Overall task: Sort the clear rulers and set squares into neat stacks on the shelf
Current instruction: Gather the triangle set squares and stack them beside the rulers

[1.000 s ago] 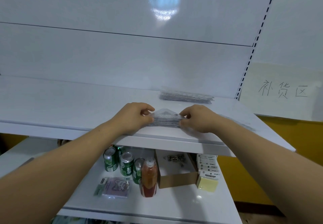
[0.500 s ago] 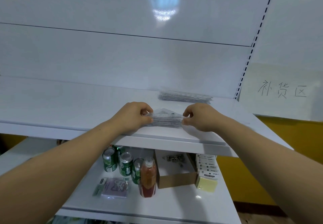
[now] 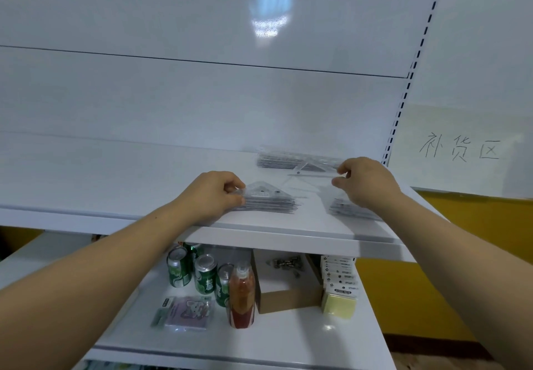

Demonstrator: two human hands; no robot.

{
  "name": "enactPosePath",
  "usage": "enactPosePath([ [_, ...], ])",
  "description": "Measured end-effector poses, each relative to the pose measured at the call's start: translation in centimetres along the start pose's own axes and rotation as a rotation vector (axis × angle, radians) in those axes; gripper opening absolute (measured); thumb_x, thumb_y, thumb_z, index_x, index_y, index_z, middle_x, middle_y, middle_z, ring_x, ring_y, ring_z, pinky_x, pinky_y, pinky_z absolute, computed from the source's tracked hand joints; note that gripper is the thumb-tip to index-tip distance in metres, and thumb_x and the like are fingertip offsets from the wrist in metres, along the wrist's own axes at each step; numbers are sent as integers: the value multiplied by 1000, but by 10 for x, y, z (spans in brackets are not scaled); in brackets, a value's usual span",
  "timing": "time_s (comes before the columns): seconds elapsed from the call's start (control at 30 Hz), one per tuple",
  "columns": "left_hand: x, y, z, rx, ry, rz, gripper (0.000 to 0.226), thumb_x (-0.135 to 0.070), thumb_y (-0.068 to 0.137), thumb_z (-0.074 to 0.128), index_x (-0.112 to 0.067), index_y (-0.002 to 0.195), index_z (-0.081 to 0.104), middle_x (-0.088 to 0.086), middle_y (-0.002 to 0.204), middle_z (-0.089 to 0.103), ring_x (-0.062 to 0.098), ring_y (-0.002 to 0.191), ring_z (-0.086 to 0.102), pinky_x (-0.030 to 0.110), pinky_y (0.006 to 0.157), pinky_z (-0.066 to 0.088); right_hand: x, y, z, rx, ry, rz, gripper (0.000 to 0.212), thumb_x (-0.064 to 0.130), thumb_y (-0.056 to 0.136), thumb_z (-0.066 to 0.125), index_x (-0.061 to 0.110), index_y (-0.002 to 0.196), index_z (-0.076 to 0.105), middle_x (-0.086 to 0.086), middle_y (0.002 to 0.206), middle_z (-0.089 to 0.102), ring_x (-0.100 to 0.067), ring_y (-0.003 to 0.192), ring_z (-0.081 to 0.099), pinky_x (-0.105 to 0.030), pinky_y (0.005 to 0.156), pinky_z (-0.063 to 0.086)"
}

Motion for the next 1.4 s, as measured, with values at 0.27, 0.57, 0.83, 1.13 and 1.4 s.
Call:
enactPosePath([
  [0.27,-16,-5,0,-21,91,128,71,-44,74,75,-27,135,43,-8,130,41,10,117,40,28,100,35,30,-20,12,-20,262,-233,32,33,87,65,20,117,62,8,89,52,-13,85,51,-23,77,37],
  [0.57,-29,-14,-9,-190,-21,210,53,-18,81,72,-19,130,52,-11,100,53,4,75,53,11,75,41,55,-26,32,17,258,-397,33,34,87,64,23,118,59,17,81,48,-1,74,45,-20,74,35],
  [0.83,-48,-16,-3,-135,55,272,54,-27,84,68,-20,134,49,-11,101,50,4,78,51,13,76,41,50,-34,23,-32,163,-488,44,34,93,55,26,135,48,16,92,49,-5,84,46,-20,79,34],
  [1.13,-51,0,29,160,606,72,91,-77,78,40,-27,150,17,2,158,14,25,142,20,44,112,25,-61,-33,-16,49,131,-56,42,33,92,54,29,133,51,4,133,52,-17,120,47,-33,99,36],
  [1.4,-45,3,36,171,396,29,83,-66,79,53,-23,145,29,3,147,36,23,132,38,39,107,35,-80,-38,-10,188,128,20,44,31,93,48,24,137,48,1,141,49,-18,124,46,-32,100,35],
])
Point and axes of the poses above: each hand's wrist, its own y-axis towards the middle knuckle, its own z-axis out of the palm, x = y × z, the point moved 4 cm from there along y, towards the middle knuckle
